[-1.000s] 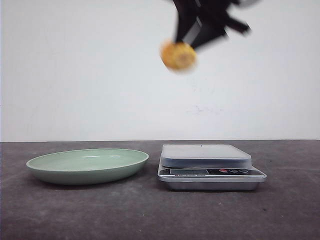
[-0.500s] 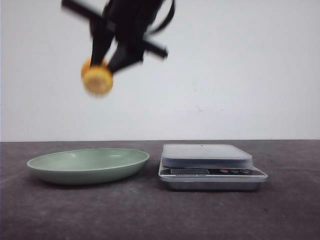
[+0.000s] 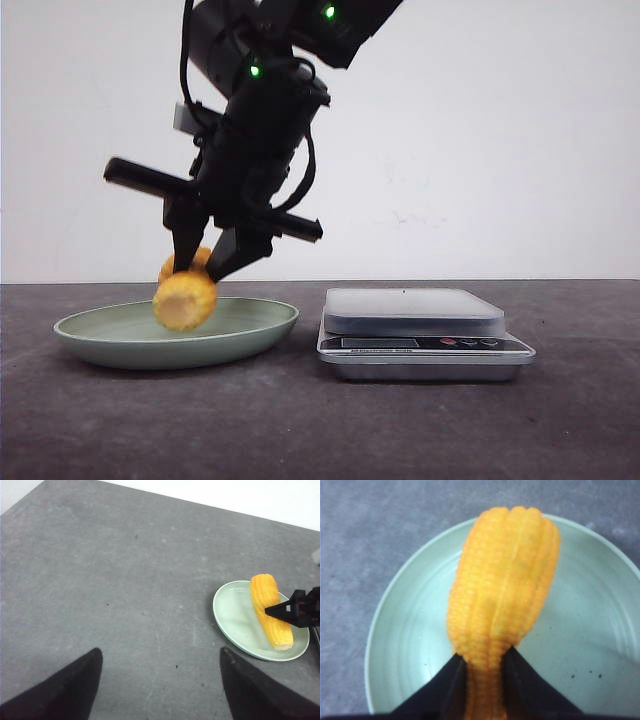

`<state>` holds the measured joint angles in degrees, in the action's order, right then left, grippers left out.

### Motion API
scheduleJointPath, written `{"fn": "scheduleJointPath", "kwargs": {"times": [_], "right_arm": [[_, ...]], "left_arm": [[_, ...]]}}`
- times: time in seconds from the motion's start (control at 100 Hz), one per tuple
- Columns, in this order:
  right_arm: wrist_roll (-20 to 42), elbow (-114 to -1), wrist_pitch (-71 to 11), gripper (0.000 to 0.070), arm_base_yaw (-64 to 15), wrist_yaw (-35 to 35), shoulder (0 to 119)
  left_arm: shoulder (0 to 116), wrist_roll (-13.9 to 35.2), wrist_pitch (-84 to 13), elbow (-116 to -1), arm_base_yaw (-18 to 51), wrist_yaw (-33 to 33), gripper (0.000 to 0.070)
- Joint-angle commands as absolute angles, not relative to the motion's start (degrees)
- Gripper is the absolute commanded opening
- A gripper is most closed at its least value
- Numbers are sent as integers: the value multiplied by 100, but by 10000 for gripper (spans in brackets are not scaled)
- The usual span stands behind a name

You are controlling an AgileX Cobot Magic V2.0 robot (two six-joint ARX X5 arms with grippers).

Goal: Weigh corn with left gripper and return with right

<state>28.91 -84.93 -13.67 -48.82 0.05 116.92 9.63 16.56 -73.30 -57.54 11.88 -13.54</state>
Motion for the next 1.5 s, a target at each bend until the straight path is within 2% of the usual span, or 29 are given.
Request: {"fn": "scheduleJointPath", "kwargs": {"times": [0.0, 0.02, 0.03, 0.05, 0.09, 0.1, 0.11, 0.12, 0.31, 0.59, 0.72, 0.94, 1.04, 1.16, 1.41, 1.45, 1.49], "right_arm": [[3011, -8630, -1197, 164, -4943, 25, 11808], [3011, -8630, -1162, 260, -4943, 25, 11808], [3011, -8630, -1155, 280, -4943, 25, 11808], [3013, -8630, -1133, 366, -4943, 23, 11808], [3030, -8630, -1079, 568, -4943, 21, 11808], [3033, -8630, -1050, 643, -4943, 21, 11808], [3035, -8630, -1035, 687, -4943, 21, 11808], [3037, -8630, -1026, 700, -4943, 21, 11808], [3013, -8654, -1164, 700, -4836, -12, 11522], [2008, -8672, -2097, 700, -3944, -447, 9712], [1511, -8672, -2897, 683, -3190, -585, 8484], [698, -8672, -4783, 683, -1640, -659, 6423], [572, -8667, -5384, 683, -1221, -482, 5581], [366, -8641, -5863, 683, -1192, 121, 4713], [607, -8348, -6751, 680, -1284, 375, 3293], [609, -8217, -6805, 657, -1284, 519, 3098], [626, -8009, -6844, 593, -1284, 652, 2856]], "left_arm": [[943, 1704, -7286, -5819, 1201, -1345, 432], [943, 1704, -7284, -5819, 1201, -1345, 432], [943, 1702, -7284, -5819, 1201, -1345, 432], [943, 1702, -7282, -5819, 1201, -1345, 432], [943, 1702, -7282, -5819, 1201, -1345, 432], [943, 1704, -7282, -5819, 1201, -1345, 432], [943, 1702, -7282, -5819, 1201, -1345, 432], [943, 1704, -7282, -5819, 1201, -1345, 432], [943, 1699, -7345, -5819, 1201, -1345, 432], [943, 1699, -7382, -5819, 1201, -1345, 432], [943, 1697, -7373, -5819, 1201, -1345, 432], [943, 1699, -7358, -5819, 1201, -1345, 432], [943, 1699, -7238, -5819, 1201, -1345, 431], [943, 1728, -7011, -5815, 1201, -1125, 430], [943, 1765, -6862, -5806, 1201, -1000, 429], [943, 1761, -6834, -5800, 1201, -1002, 429], [943, 1761, -6790, -5789, 1201, -1002, 429]]}}
